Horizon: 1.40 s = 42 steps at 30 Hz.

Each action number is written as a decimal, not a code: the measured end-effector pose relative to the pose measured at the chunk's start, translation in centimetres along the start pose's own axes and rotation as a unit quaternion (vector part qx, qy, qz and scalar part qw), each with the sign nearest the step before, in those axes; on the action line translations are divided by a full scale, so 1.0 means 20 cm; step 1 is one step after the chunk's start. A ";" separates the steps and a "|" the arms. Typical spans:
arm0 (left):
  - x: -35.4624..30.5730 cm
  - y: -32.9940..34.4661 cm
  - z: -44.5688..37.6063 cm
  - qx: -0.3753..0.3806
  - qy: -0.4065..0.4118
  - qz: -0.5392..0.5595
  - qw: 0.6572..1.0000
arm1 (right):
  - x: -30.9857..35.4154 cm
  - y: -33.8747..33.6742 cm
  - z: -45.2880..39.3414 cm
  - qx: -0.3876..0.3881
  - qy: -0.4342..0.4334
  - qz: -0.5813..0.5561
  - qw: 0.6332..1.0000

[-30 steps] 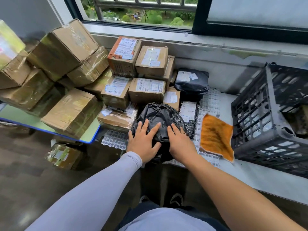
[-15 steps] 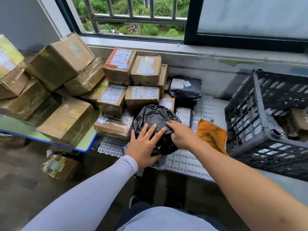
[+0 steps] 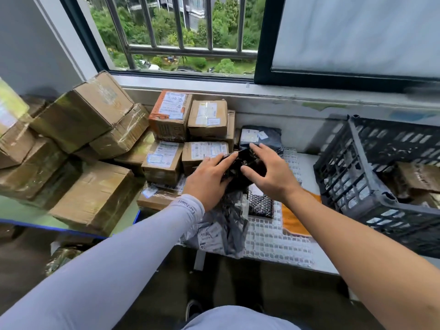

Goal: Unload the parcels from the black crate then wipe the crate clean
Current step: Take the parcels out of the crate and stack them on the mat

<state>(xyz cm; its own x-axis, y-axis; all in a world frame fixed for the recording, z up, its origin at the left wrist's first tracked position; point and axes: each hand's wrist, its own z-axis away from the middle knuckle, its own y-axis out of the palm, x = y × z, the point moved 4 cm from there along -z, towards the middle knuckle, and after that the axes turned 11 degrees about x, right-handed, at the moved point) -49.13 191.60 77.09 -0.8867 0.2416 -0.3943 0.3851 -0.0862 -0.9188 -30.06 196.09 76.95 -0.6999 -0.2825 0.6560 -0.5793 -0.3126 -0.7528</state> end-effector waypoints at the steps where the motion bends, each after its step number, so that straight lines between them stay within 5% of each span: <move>1: 0.01 -0.03 -0.02 -0.007 0.005 0.018 1.000 | 0.01 0.02 0.01 0.013 -0.010 0.030 0.999; 10: 0.15 -0.14 -0.02 -0.068 -0.058 0.006 0.996 | 0.16 0.07 -0.09 -0.064 -0.036 0.103 0.992; 18: 0.17 -0.10 0.04 -0.095 -0.041 -0.073 0.992 | 0.15 -0.10 -0.15 -0.113 0.049 -0.053 0.991; 23: 0.20 0.03 0.06 -0.034 -0.040 -0.080 0.995 | 0.04 -0.05 -0.15 -0.091 0.109 -0.191 0.971; 28: 0.19 0.24 0.12 0.100 -0.025 -0.110 0.989 | -0.09 0.21 -0.12 -0.026 0.159 -0.236 0.958; 35: 0.19 0.54 0.22 0.193 -0.064 -0.104 0.974 | -0.21 0.39 -0.04 -0.039 0.207 -0.284 0.935; 42: 0.20 0.66 0.22 0.216 -0.077 -0.117 0.966 | -0.33 0.37 0.03 0.026 0.317 -0.433 0.843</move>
<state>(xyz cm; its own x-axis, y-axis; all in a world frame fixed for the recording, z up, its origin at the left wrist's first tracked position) -48.65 187.21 63.35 -0.9768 0.1600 -0.1426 0.0566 -0.4492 -0.8916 -29.43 195.15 67.08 -0.1163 0.6096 0.7842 -0.9803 -0.1972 0.0079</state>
